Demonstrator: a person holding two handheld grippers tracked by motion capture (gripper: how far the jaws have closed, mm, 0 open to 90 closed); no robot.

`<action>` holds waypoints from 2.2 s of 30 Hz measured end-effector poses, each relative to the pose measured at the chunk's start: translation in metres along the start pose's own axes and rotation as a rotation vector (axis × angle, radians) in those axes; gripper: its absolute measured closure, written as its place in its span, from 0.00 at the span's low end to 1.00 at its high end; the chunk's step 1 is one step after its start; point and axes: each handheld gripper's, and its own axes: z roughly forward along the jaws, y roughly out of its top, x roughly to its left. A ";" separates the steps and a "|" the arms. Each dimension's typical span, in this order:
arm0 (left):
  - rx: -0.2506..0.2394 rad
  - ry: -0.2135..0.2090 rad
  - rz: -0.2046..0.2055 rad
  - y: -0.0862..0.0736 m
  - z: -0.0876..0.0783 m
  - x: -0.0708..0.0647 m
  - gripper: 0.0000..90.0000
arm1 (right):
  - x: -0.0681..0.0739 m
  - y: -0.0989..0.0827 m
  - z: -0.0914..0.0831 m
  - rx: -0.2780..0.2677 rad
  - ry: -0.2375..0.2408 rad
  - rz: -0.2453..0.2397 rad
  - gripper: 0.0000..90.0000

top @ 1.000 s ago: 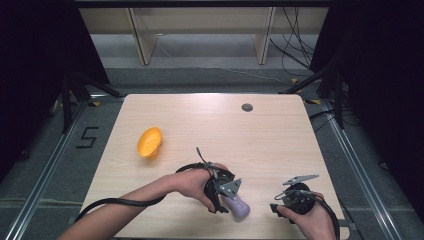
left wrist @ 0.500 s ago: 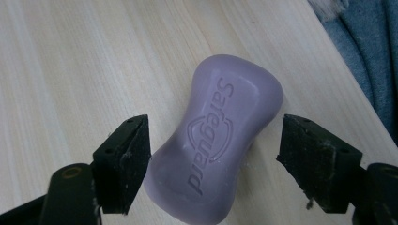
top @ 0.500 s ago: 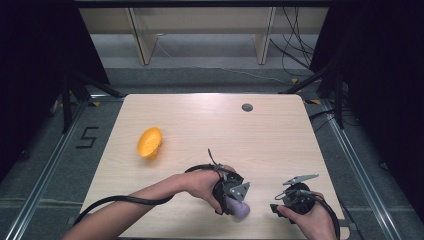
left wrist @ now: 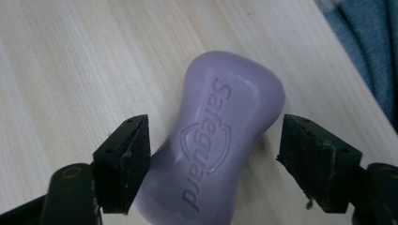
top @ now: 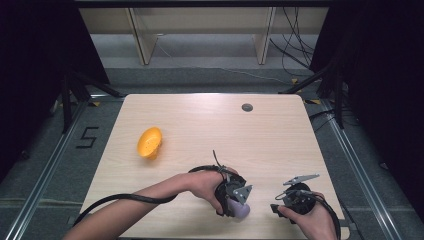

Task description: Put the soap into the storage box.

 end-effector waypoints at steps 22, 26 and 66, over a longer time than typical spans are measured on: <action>0.144 -0.029 -0.079 0.006 0.004 -0.002 0.52 | 0.000 -0.001 0.001 0.009 0.002 0.001 0.51; 0.154 -0.007 -0.209 0.007 0.002 -0.006 0.53 | 0.000 -0.001 0.001 0.011 0.003 0.002 0.51; -0.078 0.404 -1.380 -0.134 -0.120 -0.073 0.53 | 0.000 0.025 0.007 -0.006 0.014 -0.026 0.52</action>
